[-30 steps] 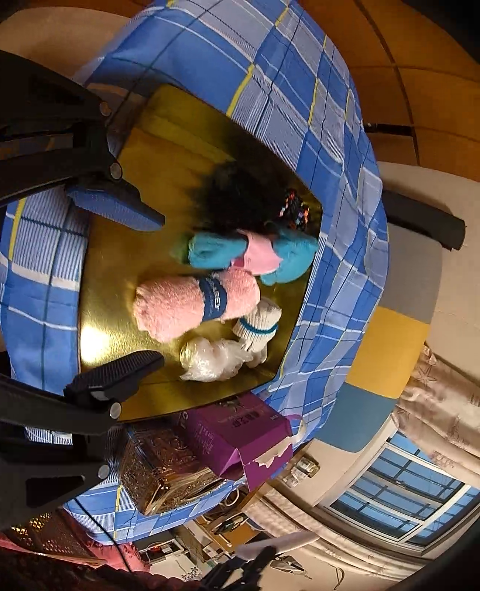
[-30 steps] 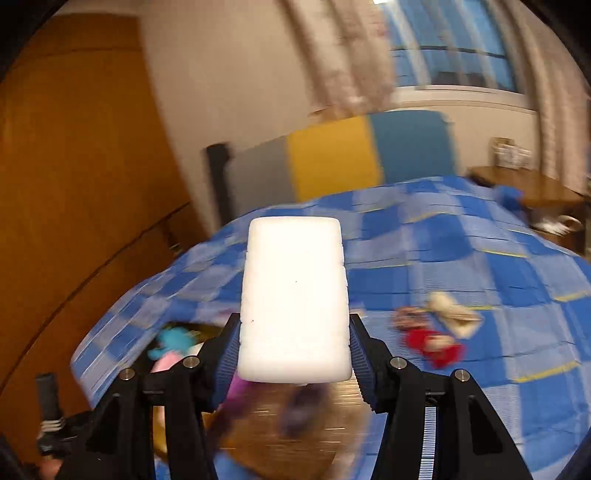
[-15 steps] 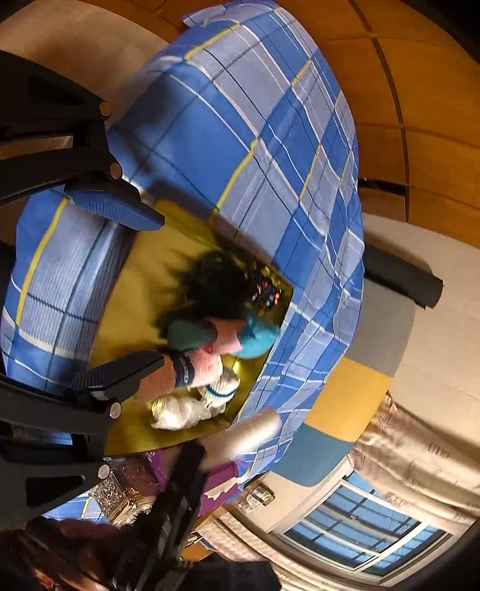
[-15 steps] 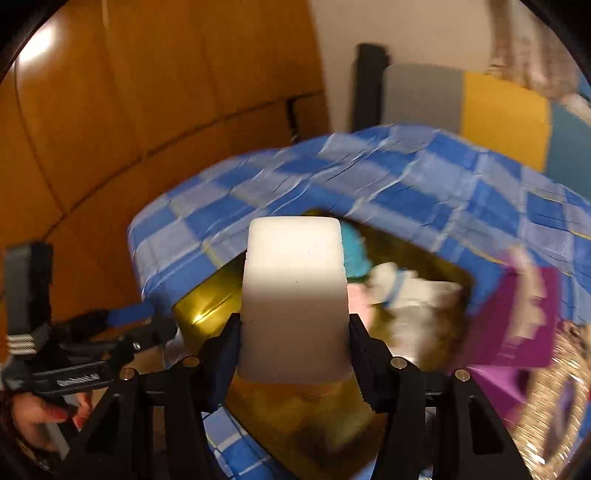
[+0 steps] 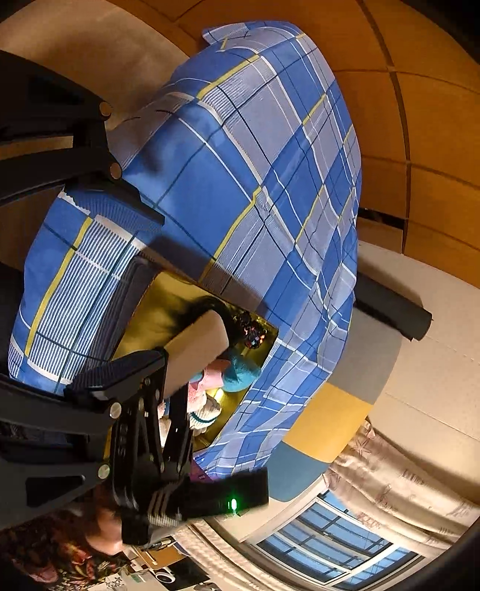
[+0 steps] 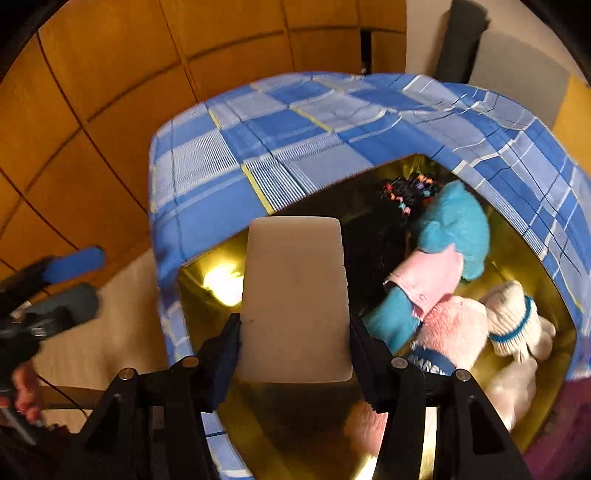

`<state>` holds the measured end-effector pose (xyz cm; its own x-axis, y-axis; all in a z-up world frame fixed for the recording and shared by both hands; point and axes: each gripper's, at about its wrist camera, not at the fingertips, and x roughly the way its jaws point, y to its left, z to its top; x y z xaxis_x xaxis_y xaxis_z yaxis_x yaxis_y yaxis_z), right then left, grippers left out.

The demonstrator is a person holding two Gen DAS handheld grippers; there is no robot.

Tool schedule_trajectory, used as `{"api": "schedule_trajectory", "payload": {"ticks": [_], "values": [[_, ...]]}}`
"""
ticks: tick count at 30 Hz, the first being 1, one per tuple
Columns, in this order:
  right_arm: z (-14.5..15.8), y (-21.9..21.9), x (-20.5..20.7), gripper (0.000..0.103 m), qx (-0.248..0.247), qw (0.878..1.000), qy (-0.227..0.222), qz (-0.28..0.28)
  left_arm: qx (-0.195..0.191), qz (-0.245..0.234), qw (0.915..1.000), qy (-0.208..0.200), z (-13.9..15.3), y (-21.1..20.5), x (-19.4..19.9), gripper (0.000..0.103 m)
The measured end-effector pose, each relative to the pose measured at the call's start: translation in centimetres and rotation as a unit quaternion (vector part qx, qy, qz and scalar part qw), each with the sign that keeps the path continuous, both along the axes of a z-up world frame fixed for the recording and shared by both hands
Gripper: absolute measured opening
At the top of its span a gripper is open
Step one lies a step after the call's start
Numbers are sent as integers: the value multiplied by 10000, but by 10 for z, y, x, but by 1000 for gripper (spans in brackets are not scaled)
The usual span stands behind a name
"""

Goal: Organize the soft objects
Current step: 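Lower the white block into the gold tray and open the right tool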

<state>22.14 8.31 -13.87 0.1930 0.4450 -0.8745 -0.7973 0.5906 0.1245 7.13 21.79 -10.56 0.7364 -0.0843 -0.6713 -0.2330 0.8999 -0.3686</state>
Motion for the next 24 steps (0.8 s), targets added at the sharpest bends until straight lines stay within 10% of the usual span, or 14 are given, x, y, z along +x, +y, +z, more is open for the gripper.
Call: {"api": "schedule_trajectory", "payload": {"ticks": [9, 24], "values": [[-19, 6, 5, 80, 24, 9980, 629, -19, -81, -35, 10000, 23, -2, -1, 2, 68], [39, -75, -2, 80, 1280, 9793, 597, -1451, -106, -286, 9995, 22, 0, -27, 11, 68]]}}
